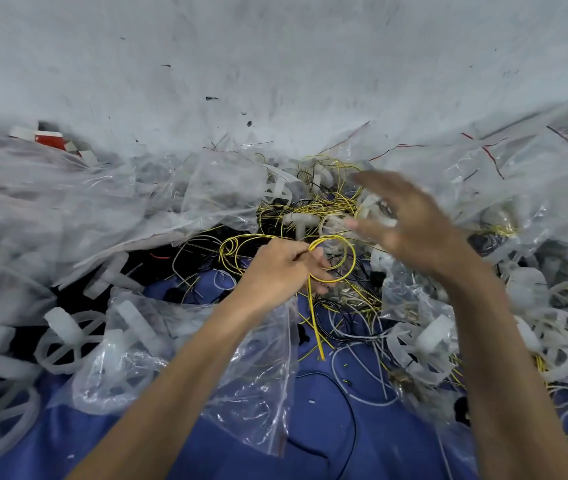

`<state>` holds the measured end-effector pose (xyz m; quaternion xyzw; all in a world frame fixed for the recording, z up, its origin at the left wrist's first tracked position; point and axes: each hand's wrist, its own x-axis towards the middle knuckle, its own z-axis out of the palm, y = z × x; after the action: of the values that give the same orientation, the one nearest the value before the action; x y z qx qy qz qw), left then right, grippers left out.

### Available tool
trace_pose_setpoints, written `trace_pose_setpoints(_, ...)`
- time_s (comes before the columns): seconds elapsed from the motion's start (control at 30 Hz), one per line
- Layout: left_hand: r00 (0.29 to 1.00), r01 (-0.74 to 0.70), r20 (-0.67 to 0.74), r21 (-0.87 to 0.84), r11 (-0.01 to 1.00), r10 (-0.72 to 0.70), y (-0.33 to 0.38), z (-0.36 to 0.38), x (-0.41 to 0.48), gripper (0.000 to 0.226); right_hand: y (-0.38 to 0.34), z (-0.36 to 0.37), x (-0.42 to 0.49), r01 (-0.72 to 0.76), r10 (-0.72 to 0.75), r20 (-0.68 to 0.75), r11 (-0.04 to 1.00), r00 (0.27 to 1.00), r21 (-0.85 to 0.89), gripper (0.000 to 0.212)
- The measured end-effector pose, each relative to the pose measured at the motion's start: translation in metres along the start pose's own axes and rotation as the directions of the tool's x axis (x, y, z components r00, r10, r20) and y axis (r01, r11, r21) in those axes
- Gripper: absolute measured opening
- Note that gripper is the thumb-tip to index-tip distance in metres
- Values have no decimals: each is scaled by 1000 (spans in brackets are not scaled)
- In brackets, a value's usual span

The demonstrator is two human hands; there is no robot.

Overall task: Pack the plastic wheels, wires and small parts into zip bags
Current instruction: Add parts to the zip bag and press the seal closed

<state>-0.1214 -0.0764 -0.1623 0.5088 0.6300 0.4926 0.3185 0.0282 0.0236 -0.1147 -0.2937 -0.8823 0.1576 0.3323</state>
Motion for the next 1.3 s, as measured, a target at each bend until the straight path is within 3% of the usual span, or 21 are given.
trace_pose_setpoints(0.07, 1000, -4, -22, -90, 996, 2, 4, 2, -1, 30, -9, 17, 1, 82, -77, 283, 997, 956, -6, 45)
trace_pose_setpoints(0.17, 997, 8, -73, -272, 962, -29, 8, 1, -2, 28, -10, 36, 1, -20, -8, 285, 995, 959, 95, 46)
trace_pose_setpoints(0.27, 992, 45, -96, -339, 940, -82, 8, -2, -1, 25, -12, 46, 0, -272, 112, 472, 919, 874, 285, 92)
trace_pose_setpoints(0.33, 988, 89, -87, -345, 934, -127, 6, -5, 2, 21, -15, 52, -1, -252, 76, 529, 930, 845, 268, 110)
trace_pose_setpoints(0.43, 993, 121, 22, -191, 974, -119, 3, -9, 2, 28, -18, 54, -2, -123, 49, 509, 986, 859, 112, 94)
trace_pose_setpoints(0.57, 994, 61, 73, 215, 975, -78, -1, -20, 0, 39, -15, 45, -7, -216, 114, 594, 971, 796, 104, 67)
trace_pose_setpoints(0.63, 997, 39, 46, 470, 882, -69, 1, -21, -2, 43, -9, 38, -5, -163, 122, 565, 986, 816, 22, 55)
trace_pose_setpoints(0.7, 998, 37, 3, 789, 613, -65, 3, -20, -5, 49, -1, 33, -4, -133, 108, 498, 991, 860, 15, 41)
trace_pose_setpoints(0.73, 996, 17, 31, 866, 500, -88, 3, -17, -7, 51, 2, 31, -5, -148, 109, 465, 988, 879, 49, 32)
trace_pose_setpoints(0.83, 938, -83, 191, 934, 348, -290, 4, -7, -15, 41, 4, 26, -8, -206, 145, 444, 974, 884, 92, 32)
trace_pose_setpoints(0.93, 869, -150, 259, 950, 275, -421, 11, -10, -17, 28, 0, 23, -12, -301, 173, 584, 945, 793, 129, 32)
trace_pose_setpoints(1.0, 854, -174, 309, 928, 329, -419, 16, -22, -17, 30, -5, 22, -13, -365, 125, 712, 911, 691, 194, 34)
trace_pose_setpoints(1.07, 867, -170, 359, 865, 472, -346, 25, -38, -19, 31, -10, 27, -13, -447, 92, 785, 859, 613, 248, 34)
trace_pose_setpoints(1.2, 928, -229, 351, 803, 550, -127, 35, -62, -24, 10, -40, 57, -11, -508, 75, 762, 786, 643, 351, 32)
trace_pose_setpoints(1.27, 947, -202, 308, 792, 576, -91, 36, -73, -26, 2, -57, 70, -13, -570, 77, 748, 699, 660, 432, 31)
trace_pose_setpoints(1.3, 956, -187, 284, 779, 599, -70, 36, -79, -28, 8, -62, 74, -14, -565, 86, 751, 715, 654, 411, 35)
